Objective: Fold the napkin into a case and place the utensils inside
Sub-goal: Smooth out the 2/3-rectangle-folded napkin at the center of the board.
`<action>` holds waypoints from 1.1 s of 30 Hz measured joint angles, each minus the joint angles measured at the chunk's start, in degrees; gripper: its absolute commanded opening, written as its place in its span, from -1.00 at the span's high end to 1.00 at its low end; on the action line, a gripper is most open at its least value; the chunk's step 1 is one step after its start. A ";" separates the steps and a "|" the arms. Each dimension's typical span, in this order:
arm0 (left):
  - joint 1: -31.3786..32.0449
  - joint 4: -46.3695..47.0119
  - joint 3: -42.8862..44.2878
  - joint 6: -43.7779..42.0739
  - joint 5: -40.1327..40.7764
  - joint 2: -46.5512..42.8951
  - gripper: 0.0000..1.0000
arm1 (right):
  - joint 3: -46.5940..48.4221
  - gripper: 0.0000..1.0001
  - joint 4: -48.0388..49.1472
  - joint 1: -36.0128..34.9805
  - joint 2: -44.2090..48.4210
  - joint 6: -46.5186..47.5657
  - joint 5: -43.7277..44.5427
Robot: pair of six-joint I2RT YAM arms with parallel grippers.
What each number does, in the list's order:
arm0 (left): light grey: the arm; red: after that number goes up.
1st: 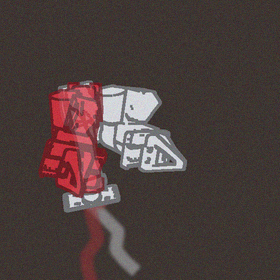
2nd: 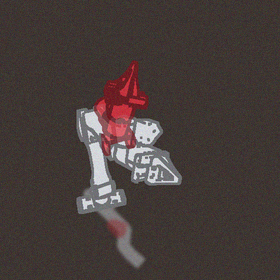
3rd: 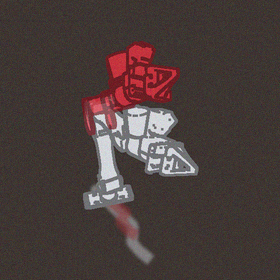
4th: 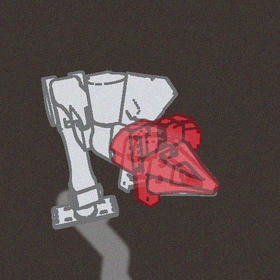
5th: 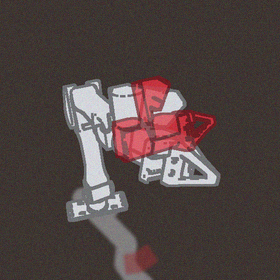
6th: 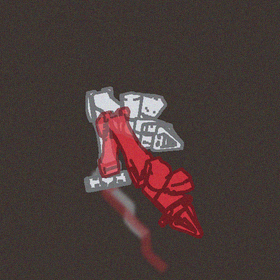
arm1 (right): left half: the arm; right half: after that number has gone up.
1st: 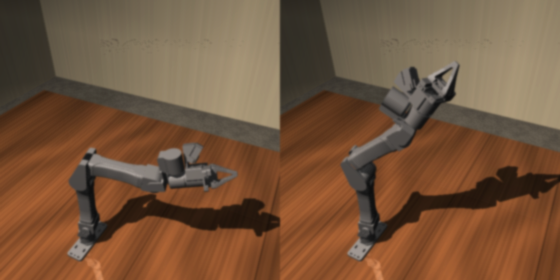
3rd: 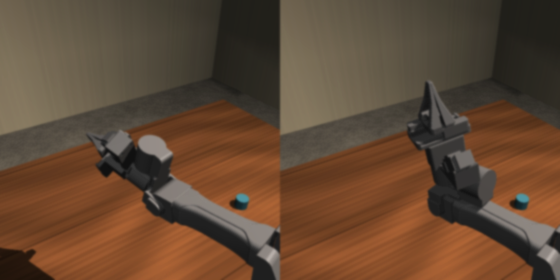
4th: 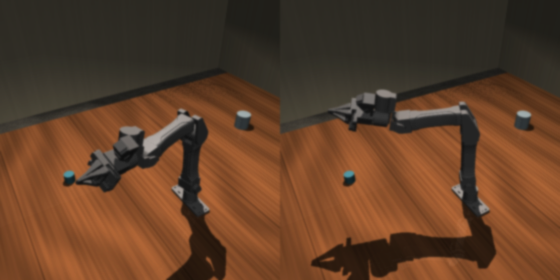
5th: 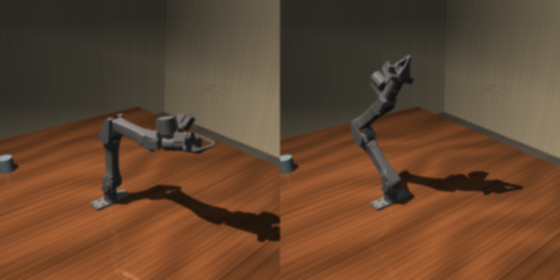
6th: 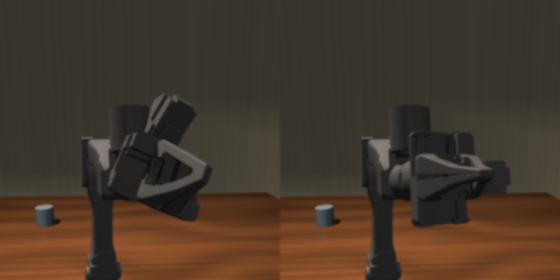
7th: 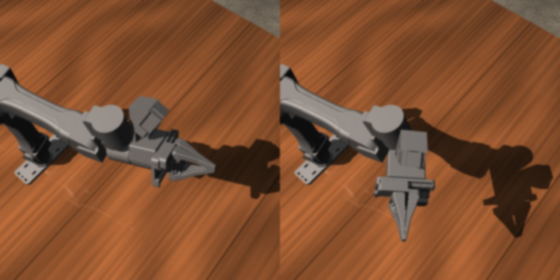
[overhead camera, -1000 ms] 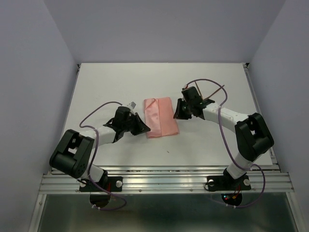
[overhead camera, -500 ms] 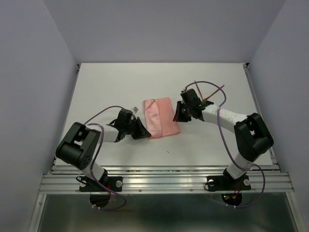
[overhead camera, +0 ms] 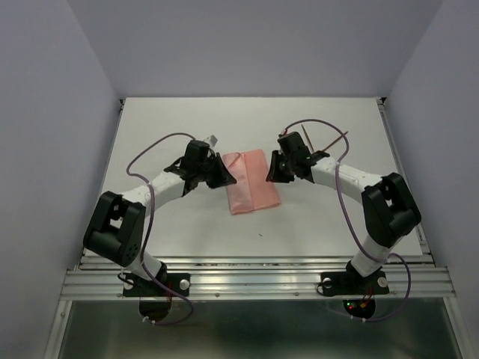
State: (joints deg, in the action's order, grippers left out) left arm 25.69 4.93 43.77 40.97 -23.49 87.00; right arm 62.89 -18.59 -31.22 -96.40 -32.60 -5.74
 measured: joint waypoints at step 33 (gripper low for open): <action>-0.98 -18.82 51.82 -14.34 9.49 33.20 -0.21 | 34.58 0.07 -5.99 5.38 -29.35 4.81 2.14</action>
State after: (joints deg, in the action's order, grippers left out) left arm 24.71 -13.89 95.59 26.63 -14.00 120.20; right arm 97.47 -24.58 -25.85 -125.75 -27.79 -3.60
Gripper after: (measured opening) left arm 0.553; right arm 0.447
